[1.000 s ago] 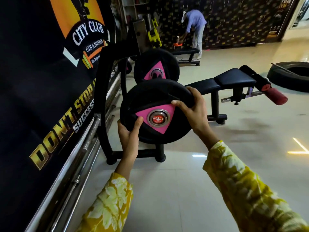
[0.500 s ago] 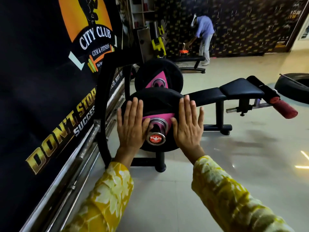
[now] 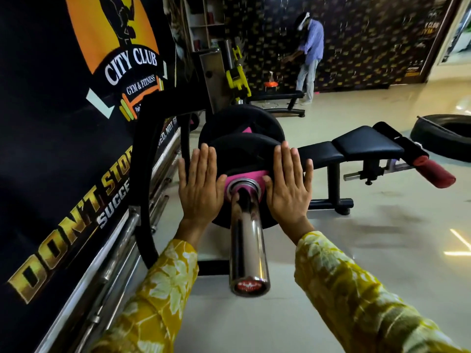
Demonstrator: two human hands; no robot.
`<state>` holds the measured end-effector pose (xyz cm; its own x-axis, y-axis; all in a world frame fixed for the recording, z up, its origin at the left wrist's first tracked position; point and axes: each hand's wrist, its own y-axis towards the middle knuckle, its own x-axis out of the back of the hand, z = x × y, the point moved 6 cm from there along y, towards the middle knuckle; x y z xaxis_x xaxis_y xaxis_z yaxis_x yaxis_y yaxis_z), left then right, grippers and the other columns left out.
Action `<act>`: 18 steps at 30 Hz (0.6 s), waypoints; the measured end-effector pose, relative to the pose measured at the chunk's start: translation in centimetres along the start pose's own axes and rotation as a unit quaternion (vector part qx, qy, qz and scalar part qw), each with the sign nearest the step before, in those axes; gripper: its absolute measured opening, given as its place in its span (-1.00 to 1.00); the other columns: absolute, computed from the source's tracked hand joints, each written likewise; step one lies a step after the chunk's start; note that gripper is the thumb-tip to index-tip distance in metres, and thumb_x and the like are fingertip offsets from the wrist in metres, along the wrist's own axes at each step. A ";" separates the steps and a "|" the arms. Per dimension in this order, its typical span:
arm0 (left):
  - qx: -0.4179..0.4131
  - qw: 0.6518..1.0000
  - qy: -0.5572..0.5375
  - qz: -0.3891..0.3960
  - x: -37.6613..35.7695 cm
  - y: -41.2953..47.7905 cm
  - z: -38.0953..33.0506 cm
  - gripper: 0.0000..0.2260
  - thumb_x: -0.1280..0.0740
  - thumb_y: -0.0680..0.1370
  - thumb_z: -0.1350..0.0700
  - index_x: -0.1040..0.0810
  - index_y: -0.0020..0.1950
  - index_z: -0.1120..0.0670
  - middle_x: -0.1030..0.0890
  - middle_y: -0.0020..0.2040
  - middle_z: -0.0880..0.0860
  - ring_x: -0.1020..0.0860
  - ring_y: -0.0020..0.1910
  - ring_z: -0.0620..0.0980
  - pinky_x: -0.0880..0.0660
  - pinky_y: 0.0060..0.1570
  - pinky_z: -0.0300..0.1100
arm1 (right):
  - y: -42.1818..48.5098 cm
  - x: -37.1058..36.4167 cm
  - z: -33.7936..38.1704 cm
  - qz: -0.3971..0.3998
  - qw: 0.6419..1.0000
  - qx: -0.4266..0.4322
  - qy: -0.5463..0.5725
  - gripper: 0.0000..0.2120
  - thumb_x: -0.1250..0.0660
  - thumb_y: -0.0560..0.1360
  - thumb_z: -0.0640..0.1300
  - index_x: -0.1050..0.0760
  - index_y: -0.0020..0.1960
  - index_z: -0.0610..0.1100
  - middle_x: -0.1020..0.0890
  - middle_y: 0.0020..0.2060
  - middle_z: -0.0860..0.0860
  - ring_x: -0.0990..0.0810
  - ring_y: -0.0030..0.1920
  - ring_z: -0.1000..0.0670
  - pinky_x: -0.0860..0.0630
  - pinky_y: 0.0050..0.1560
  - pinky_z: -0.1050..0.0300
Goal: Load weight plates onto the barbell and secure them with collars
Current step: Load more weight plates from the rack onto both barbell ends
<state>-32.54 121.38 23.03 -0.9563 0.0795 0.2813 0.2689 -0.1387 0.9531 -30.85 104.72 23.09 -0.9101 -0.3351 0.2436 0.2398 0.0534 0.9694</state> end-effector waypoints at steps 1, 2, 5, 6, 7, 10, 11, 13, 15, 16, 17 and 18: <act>-0.018 1.000 0.005 -0.008 -1.1 0.0 0.3 -0.51 0.07 0.65 -0.03 0.17 0.52 0.06 0.23 0.54 -0.05 0.15 0.51 -0.10 0.18 0.47 -0.04 | 0.3 -1.0 -0.1 -0.003 1.000 0.007 -0.001 -0.50 0.07 0.59 0.02 -0.01 0.47 -0.16 -0.25 0.36 -0.05 -0.21 0.39 -0.03 0.11 0.48 0.07; -0.031 0.999 0.013 -0.014 -2.2 0.0 0.6 -0.51 0.06 0.66 -0.03 0.15 0.52 0.07 0.23 0.54 -0.05 0.14 0.51 -0.10 0.18 0.47 -0.03 | 0.6 -2.0 -0.1 -0.005 1.000 0.008 -0.006 -0.49 0.06 0.58 0.02 0.01 0.47 -0.15 -0.25 0.36 -0.06 -0.22 0.38 -0.05 0.11 0.47 0.06; -0.027 0.999 0.007 -0.020 -4.9 0.7 1.5 -0.51 0.07 0.65 -0.04 0.14 0.52 0.08 0.23 0.54 -0.05 0.13 0.51 -0.09 0.16 0.47 -0.02 | 1.4 -4.7 -0.3 -0.005 1.000 -0.016 -0.023 -0.47 -0.02 0.54 -0.03 -0.06 0.46 -0.18 -0.25 0.36 -0.06 -0.20 0.39 -0.03 0.15 0.48 0.10; -0.023 1.000 -0.001 -0.018 -5.8 0.9 1.8 -0.51 0.08 0.65 -0.05 0.14 0.52 0.08 0.23 0.54 -0.05 0.14 0.51 -0.10 0.15 0.47 -0.02 | 1.6 -5.5 -0.4 -0.003 0.999 -0.021 -0.027 -0.49 -0.01 0.54 -0.03 -0.11 0.44 -0.20 -0.25 0.36 -0.06 -0.21 0.39 -0.03 0.15 0.48 0.11; -0.020 1.000 -0.006 -0.014 -6.7 1.1 2.1 -0.50 0.08 0.65 -0.05 0.15 0.52 0.07 0.24 0.54 -0.05 0.15 0.51 -0.10 0.15 0.46 -0.01 | 1.9 -6.4 -0.4 0.002 0.999 -0.023 -0.030 -0.51 -0.01 0.54 -0.03 -0.15 0.43 -0.21 -0.28 0.36 -0.07 -0.22 0.38 -0.03 0.14 0.48 0.12; -0.017 1.000 -0.007 0.005 -9.1 2.0 2.8 -0.49 0.07 0.64 -0.06 0.18 0.52 0.08 0.21 0.54 -0.03 0.18 0.50 -0.11 0.14 0.45 0.00 | 3.0 -8.9 -0.8 0.029 0.999 -0.028 -0.022 -0.50 -0.02 0.53 -0.02 -0.19 0.41 -0.21 -0.41 0.34 -0.16 -0.25 0.38 -0.04 0.05 0.45 0.11; -0.015 1.000 -0.008 0.008 -9.8 2.3 3.0 -0.49 0.06 0.64 -0.05 0.18 0.51 0.08 0.13 0.54 -0.01 0.19 0.50 -0.11 0.13 0.45 0.00 | 3.4 -9.7 -0.9 0.038 0.999 -0.029 -0.022 -0.50 -0.03 0.52 -0.02 -0.21 0.40 -0.22 -0.44 0.33 -0.17 -0.27 0.39 -0.04 0.01 0.44 0.10; -0.010 1.000 -0.002 0.008 -10.9 2.7 3.2 -0.48 0.06 0.64 -0.05 0.17 0.51 0.09 0.06 0.53 0.02 0.19 0.50 -0.10 0.11 0.45 0.01 | 4.0 -11.1 -1.2 0.042 0.998 -0.033 -0.030 -0.49 -0.04 0.51 -0.02 -0.25 0.39 -0.24 -0.47 0.30 -0.18 -0.29 0.39 -0.04 -0.08 0.41 0.08; -0.012 1.000 0.003 -0.001 -11.5 2.6 3.2 -0.48 0.07 0.64 -0.05 0.17 0.51 0.10 0.21 0.54 -0.02 0.19 0.50 -0.09 0.11 0.45 0.02 | 4.0 -11.9 -1.4 0.031 0.998 -0.032 -0.033 -0.50 -0.02 0.51 -0.01 -0.23 0.38 -0.23 -0.46 0.30 -0.17 -0.28 0.37 -0.05 -0.04 0.42 0.09; -0.016 1.000 0.006 -0.009 -11.8 2.4 3.2 -0.48 0.08 0.64 -0.05 0.16 0.52 0.10 0.25 0.54 -0.02 0.18 0.51 -0.08 0.12 0.45 0.02 | 3.9 -12.1 -1.4 0.022 0.999 -0.028 -0.036 -0.51 0.02 0.54 0.00 -0.21 0.39 -0.22 -0.42 0.32 -0.15 -0.27 0.36 -0.05 -0.01 0.43 0.11; -0.021 1.000 0.013 -0.015 -12.0 2.3 3.2 -0.49 0.08 0.64 -0.05 0.14 0.52 0.11 0.25 0.54 -0.02 0.16 0.51 -0.07 0.13 0.45 0.02 | 3.9 -12.3 -1.5 0.013 0.999 -0.025 -0.039 -0.52 0.07 0.57 0.02 -0.20 0.39 -0.22 -0.36 0.33 -0.11 -0.27 0.35 -0.04 0.02 0.44 0.12; -0.024 0.999 0.019 -0.017 -12.1 2.3 3.2 -0.49 0.07 0.63 -0.05 0.13 0.52 0.12 0.24 0.54 -0.01 0.16 0.51 -0.07 0.13 0.45 0.02 | 3.8 -12.3 -1.5 0.007 0.999 -0.025 -0.040 -0.51 0.12 0.58 0.03 -0.19 0.39 -0.22 -0.32 0.33 -0.09 -0.26 0.35 -0.05 0.04 0.45 0.12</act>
<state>-20.04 123.29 22.17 -0.9687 0.0469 0.2437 0.2315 -0.1838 0.9553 -18.18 107.64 23.75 -0.9303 -0.2580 0.2607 0.2670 0.0107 0.9636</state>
